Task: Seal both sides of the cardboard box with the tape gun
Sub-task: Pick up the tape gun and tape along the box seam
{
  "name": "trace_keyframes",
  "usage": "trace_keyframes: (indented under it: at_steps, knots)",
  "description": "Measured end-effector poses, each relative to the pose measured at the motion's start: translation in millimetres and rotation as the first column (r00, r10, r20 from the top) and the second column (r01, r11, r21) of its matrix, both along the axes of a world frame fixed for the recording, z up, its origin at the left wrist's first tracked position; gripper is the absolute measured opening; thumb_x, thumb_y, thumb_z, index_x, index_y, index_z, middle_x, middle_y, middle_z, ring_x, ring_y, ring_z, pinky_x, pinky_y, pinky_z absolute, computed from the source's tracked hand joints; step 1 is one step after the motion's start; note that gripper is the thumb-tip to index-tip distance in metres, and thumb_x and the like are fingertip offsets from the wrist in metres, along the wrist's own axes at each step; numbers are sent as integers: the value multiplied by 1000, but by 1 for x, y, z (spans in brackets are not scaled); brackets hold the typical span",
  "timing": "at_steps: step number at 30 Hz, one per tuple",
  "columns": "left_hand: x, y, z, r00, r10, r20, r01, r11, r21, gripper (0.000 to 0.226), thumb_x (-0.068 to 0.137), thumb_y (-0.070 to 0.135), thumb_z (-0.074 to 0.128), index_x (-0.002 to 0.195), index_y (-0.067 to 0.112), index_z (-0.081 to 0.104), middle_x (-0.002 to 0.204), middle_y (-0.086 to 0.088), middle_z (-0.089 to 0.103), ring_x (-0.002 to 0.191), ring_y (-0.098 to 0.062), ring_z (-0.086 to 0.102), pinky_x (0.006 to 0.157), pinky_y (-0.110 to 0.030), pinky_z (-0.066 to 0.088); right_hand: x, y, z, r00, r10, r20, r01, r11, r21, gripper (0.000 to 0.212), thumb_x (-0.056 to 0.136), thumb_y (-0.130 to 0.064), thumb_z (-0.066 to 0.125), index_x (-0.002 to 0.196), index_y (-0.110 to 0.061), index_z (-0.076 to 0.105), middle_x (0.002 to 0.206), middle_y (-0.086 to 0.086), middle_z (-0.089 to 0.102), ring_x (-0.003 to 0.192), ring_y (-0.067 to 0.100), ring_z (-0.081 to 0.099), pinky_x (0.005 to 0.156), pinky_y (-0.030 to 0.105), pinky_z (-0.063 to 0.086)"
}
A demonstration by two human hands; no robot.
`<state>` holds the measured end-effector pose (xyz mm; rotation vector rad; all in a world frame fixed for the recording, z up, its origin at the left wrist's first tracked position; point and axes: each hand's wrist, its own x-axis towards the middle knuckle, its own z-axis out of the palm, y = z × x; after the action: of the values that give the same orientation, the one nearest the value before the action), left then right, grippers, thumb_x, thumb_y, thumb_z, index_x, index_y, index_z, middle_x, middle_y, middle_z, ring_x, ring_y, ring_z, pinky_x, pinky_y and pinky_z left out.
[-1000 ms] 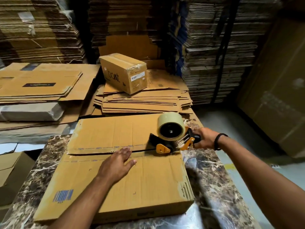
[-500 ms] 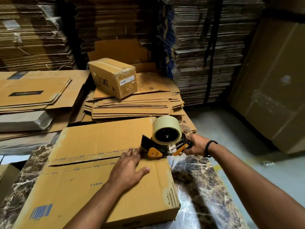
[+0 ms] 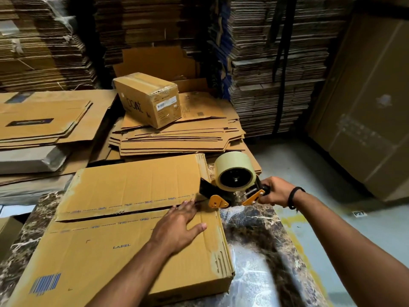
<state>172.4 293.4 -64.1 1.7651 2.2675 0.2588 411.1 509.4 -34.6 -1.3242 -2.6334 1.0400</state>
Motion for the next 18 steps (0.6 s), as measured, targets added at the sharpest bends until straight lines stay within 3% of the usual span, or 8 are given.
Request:
trace_keyframes:
  at_steps: [4,8,12,18]
  knots:
    - [1,4,1,1000,0,-26,0,1000,16,69,87,67,35,146,34,20,153,16,10,140,-3,10,109,-27,3,21,3,-7,997,-71,21,72,995,-63,20,75,-2,69,65,-13,55,50,-5,55,34,1,49,35,15,37]
    - [20,15,15,989,116,-96,-112,993,47,82,80,77,32,144,26,31,154,6,19,141,-15,18,114,-36,8,18,2,-34,997,-66,47,70,995,-78,14,73,-6,70,74,-7,56,61,6,58,46,13,56,45,27,46]
    - [43,26,5,991,80,-110,-79,997,15,111,68,90,16,149,16,-1,156,-2,-9,143,-16,-5,116,-38,-3,11,1,-46,996,-83,31,86,990,-115,12,72,-8,70,76,-6,59,61,4,59,46,11,55,51,30,47]
    - [39,28,-8,989,50,-139,-49,999,11,88,83,65,29,149,16,-2,157,-2,-9,143,-14,-7,115,-35,-4,20,1,-52,996,-90,7,90,987,-136,11,70,-8,70,71,-7,59,54,-2,59,47,14,57,47,27,47]
